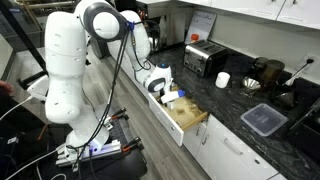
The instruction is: Open the first drawer from the right and then put a mug from the counter in it
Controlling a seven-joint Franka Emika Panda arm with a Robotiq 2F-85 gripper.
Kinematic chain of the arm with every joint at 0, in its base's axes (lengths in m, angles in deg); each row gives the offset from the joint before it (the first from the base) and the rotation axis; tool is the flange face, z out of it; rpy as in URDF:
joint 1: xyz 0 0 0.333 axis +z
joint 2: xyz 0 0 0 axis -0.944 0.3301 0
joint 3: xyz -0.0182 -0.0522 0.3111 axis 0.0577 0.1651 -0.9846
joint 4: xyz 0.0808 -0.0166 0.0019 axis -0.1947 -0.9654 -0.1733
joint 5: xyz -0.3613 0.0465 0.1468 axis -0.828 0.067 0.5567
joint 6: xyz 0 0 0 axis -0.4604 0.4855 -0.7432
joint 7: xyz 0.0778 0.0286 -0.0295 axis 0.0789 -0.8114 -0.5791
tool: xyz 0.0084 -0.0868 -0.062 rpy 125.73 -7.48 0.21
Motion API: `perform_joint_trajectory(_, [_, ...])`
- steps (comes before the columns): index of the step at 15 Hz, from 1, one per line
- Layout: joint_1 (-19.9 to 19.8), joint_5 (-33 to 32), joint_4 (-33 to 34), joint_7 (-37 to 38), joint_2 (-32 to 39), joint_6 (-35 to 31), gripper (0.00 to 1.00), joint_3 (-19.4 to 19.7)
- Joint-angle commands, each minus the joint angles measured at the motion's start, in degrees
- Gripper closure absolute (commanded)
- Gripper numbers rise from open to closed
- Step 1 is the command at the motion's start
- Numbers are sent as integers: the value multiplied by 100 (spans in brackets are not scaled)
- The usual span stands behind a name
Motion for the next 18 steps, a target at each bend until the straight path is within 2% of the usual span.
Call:
perform_joint_trajectory(1, [-270,-343,369,-204,448,1,98,-143])
perform_joint_trajectory(4, [-317,-509,579,-245,632,145,97,-166])
perform_joint_trajectory(5, [-349,-542,620,-269,669,150,67,-195])
perform_joint_trajectory(6, [-360,-563,655,-287,680,178,66,-209])
perform_joint_trajectory(8, [-382,-581,682,-341,665,225,54,-241])
perform_joint_trajectory(15, [-452,-524,826,-716,456,690,4,-410])
perform_joint_trajectory(18, [-454,-457,976,-965,282,1050,0,-447])
